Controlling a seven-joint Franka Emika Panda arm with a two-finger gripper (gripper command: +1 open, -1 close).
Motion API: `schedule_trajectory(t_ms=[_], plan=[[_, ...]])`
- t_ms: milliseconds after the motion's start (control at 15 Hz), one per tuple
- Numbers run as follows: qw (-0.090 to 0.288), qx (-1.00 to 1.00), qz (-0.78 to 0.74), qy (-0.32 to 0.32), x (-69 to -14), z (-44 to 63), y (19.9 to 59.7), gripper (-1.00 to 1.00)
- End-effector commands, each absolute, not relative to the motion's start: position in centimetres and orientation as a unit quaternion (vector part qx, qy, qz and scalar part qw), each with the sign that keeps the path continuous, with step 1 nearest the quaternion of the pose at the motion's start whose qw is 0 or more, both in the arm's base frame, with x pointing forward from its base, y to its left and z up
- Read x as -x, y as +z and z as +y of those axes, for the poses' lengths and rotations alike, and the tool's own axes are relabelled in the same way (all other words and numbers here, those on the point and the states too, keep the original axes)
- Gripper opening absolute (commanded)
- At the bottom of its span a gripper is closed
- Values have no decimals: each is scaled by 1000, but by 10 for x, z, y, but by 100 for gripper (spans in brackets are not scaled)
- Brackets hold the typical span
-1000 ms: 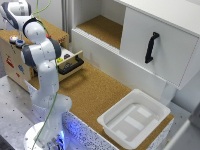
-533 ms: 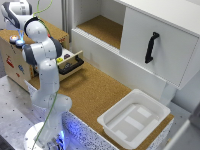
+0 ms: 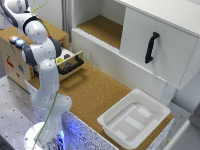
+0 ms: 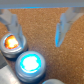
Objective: Toggle the blue light switch to turn on the blue light
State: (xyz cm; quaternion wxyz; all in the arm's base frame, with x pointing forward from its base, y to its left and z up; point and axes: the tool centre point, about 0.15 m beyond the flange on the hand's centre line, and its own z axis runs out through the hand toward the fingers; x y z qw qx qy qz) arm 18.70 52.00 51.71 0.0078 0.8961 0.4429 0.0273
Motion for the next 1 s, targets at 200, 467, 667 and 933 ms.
schedule_trajectory(t_ms=[200,467,667,933], plan=[[53,-958,280,23,-211,499,509,100],[46,-989,120,69,-209,431,528,100],[31,-993,73,83,-207,371,522,100],[15,-995,47,87,-209,307,511,100]])
